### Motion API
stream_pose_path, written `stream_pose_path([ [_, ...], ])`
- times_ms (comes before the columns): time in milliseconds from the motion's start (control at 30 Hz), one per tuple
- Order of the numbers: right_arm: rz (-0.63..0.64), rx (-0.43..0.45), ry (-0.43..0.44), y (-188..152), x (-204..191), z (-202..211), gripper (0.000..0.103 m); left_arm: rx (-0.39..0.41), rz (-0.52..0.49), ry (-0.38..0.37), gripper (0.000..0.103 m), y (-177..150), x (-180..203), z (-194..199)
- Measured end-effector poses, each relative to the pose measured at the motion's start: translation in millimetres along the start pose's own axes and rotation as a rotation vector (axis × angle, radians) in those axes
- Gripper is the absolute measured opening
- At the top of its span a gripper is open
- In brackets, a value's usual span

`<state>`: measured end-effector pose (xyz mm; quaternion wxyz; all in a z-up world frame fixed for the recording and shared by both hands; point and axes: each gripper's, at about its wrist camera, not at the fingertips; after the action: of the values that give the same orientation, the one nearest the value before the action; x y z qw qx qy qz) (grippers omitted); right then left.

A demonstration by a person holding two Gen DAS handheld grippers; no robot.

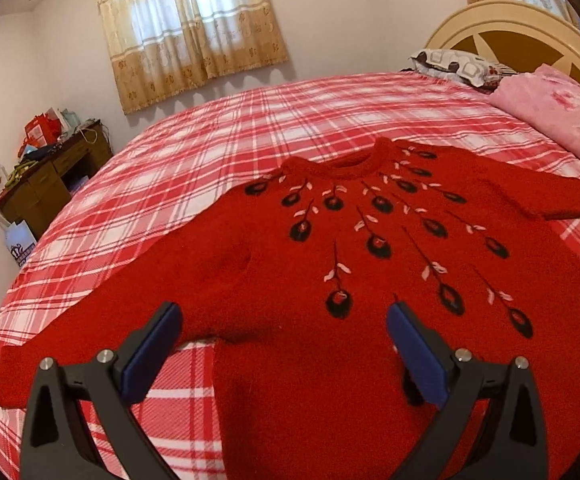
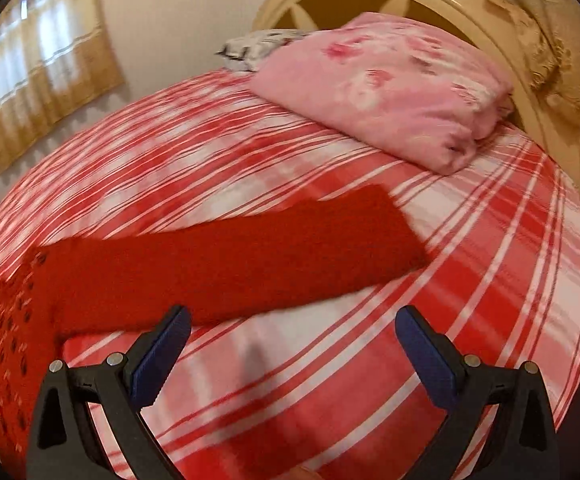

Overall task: Fold small clothes
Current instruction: 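Move the right gripper to the sweater sleeve cuff and grasp it, then lift the sleeve with the right gripper, fold it across the body, release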

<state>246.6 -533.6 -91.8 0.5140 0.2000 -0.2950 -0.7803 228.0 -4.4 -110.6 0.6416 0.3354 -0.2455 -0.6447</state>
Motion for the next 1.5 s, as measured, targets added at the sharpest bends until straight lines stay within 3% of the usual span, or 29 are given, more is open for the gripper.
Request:
stream_pose_path([
  [233,-0.125,-0.038,-0.044,26,50,-30,0.1,-0.011,0.025,0.034,0.103,6,-9,-17],
  [367,-0.183,-0.088,-0.027,31,70,-48,0.083,-0.019,0.051,0.048,0.103,11,-17,-26],
  [467,-0.165,-0.101,-0.027,34,70,-54,0.079,-0.025,0.068,0.06,0.103,11,-22,-31],
  [567,-0.094,-0.126,-0.033,36,58,-61,0.047,-0.033,0.078,0.07,0.103,10,-27,-35],
  [700,-0.032,-0.137,-0.029,37,47,-65,0.019,-0.045,0.1,0.075,0.103,8,-34,-38],
  [1000,-0.014,-0.082,0.026,50,28,-48,0.015,-0.043,0.123,0.091,0.103,8,-52,-35],
  [1500,0.168,0.076,0.113,82,-66,14,0.015,-0.049,0.173,0.133,0.103,-4,-95,-27],
])
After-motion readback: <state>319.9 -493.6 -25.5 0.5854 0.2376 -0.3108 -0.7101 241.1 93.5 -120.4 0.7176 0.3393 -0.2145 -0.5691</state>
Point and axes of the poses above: each gripper's, at about its wrist camera, not at the fingertips, and z roughly against the way its jaws point, x to its right, y to its top, and after that the axes turned 5 degrees about z, right-handed
